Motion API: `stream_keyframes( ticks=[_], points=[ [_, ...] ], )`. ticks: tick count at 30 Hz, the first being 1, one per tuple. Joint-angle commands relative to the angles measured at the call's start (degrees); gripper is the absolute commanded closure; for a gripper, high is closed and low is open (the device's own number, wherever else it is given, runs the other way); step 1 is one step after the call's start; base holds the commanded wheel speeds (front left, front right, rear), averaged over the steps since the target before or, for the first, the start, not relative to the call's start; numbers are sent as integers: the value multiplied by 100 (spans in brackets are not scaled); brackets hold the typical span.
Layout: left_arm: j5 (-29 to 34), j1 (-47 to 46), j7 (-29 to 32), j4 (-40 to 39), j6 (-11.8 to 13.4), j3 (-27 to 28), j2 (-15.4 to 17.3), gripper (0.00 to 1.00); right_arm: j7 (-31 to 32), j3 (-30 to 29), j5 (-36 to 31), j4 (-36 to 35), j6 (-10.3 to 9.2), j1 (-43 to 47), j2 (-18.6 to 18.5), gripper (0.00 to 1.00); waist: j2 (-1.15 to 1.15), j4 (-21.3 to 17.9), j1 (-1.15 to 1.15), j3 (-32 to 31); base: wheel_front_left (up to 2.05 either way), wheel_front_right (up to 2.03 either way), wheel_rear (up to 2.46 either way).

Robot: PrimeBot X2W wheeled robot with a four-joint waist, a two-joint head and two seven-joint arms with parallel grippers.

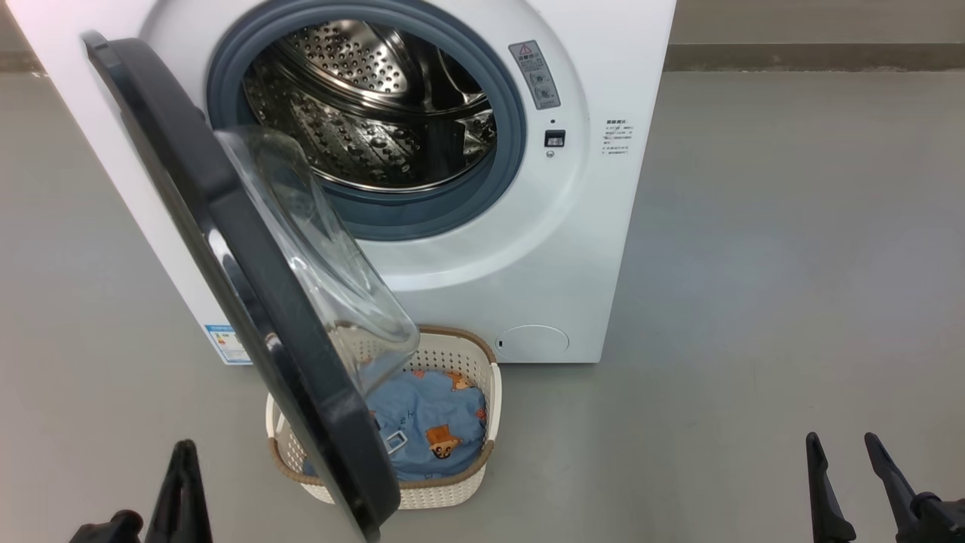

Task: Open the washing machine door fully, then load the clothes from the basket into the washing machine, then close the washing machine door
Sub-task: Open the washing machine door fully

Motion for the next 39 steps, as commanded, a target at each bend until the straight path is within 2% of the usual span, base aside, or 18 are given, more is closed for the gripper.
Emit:
stream_keyframes(
  ticks=[1, 4, 9, 12, 18, 22, 26, 27, 30, 35, 39],
  points=[
    [-48, -131, -37, -112, 14, 215, 79, 100, -51, 101, -62, -139, 9, -30, -58, 0, 0, 4, 0, -1, 0, 0, 0],
    [-213, -151, -37, -162, 66, 326, 79, 100, -51, 83, -70, -137, 9, -32, -56, 0, 0, 4, 0, 0, 0, 0, 0],
    [-638, -390, -37, -626, 262, 939, 79, 100, -51, 64, -78, -149, 9, -46, -52, 0, 0, 11, 0, 12, 0, 0, 0],
    [-743, -604, -37, -929, 245, 1219, 79, 100, -51, 59, -76, -157, 9, -28, -50, 0, 0, 38, 0, 7, 0, 0, 0],
    [-598, -1047, -37, -1620, 273, 1283, 79, 100, -51, 62, -81, -145, 9, 0, -46, 0, 0, 95, 0, -38, 0, 0, 0],
    [-619, -1268, 42, -2370, 297, 714, 79, 100, -51, 3, -73, -144, 9, 48, -43, 0, 0, 175, 0, -95, 0, 0, 0],
    [-1062, -1378, 857, -3301, 418, -217, 79, 100, -51, 0, -36, -131, 9, 80, -39, 0, 0, 255, 0, -131, 0, 0, 0],
    [-1062, -1378, 857, -3301, 418, -217, 79, 100, -51, 0, -36, -131, 9, 80, -39, 0, 0, 255, 0, -131, 0, 0, 0],
    [-1227, -1328, 1484, -3838, 559, -1028, 79, 100, -51, 52, 45, -121, 9, 63, -38, 0, 0, 289, 0, -141, 0, 0, 0],
    [-1477, -983, 2315, -4008, 777, -2342, 79, 100, -51, 73, 124, -126, 9, 26, -37, 0, 0, 338, 0, -98, 0, 0, 0],
    [-1561, -758, 2476, -3830, 983, -2850, 79, 100, -51, 65, 156, -132, 9, 14, -37, 0, 0, 423, 0, -35, 0, 0, 0]
  ],
)
